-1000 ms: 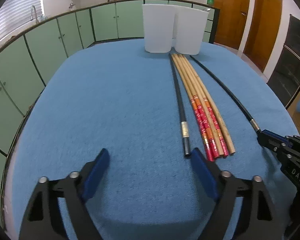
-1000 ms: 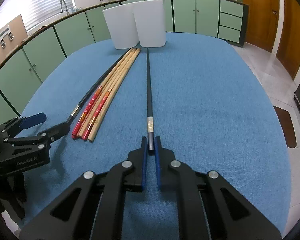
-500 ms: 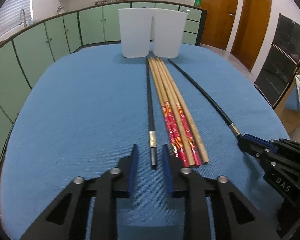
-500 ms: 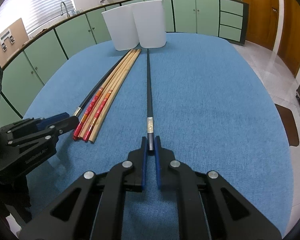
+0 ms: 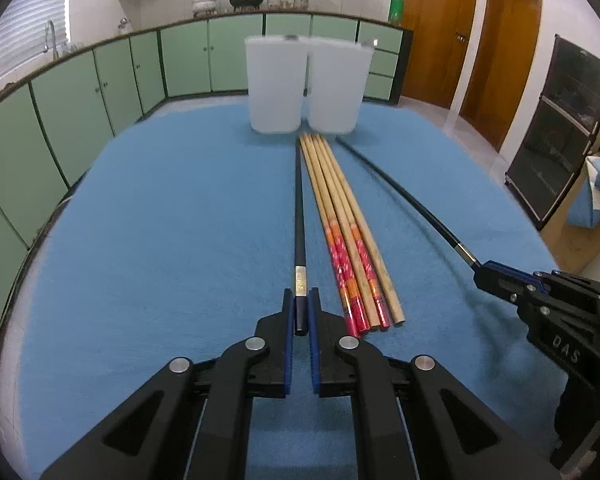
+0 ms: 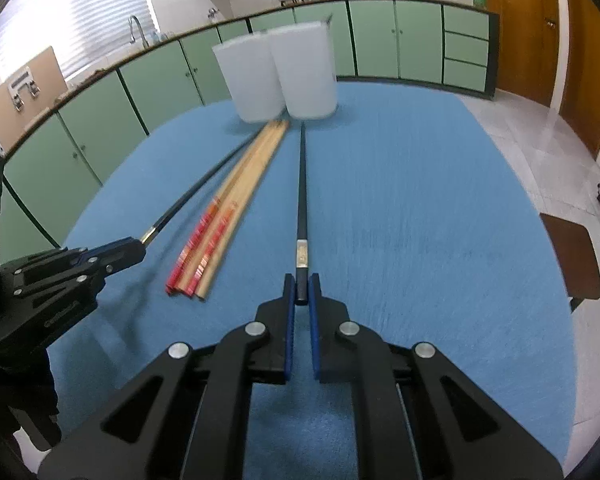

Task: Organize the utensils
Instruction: 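Lift the black chopstick with the right gripper and drop it into the holder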

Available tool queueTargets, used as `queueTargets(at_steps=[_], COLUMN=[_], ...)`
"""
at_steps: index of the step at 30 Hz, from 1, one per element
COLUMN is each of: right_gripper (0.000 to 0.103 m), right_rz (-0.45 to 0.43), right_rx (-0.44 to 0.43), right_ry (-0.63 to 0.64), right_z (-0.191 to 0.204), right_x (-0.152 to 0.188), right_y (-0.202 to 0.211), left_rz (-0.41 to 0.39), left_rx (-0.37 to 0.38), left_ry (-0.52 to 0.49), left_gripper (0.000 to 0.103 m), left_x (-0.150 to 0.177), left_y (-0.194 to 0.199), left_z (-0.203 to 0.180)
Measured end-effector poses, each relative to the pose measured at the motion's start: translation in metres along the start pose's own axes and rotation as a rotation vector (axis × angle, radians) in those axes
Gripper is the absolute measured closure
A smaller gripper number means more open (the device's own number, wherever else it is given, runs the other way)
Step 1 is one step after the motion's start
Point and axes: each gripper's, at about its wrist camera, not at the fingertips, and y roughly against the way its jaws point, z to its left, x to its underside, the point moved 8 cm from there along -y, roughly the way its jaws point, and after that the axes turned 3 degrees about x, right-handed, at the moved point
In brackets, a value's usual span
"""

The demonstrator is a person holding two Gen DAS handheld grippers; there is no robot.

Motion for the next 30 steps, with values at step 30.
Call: queueTargets(at_steps=[30], right_gripper=[0.097], right_rz=[-0.255], right_rx=[-0.123], right_ry=[0.074], right_z=[0.000], right_x=[-0.193], right_y=[0.109], left_rz=[-0.331], left_rx=[0.088], left_ry=[-0.053], left_gripper=[0.097], left_x=[-0.166], left_y=[0.099], left_z=[0.009])
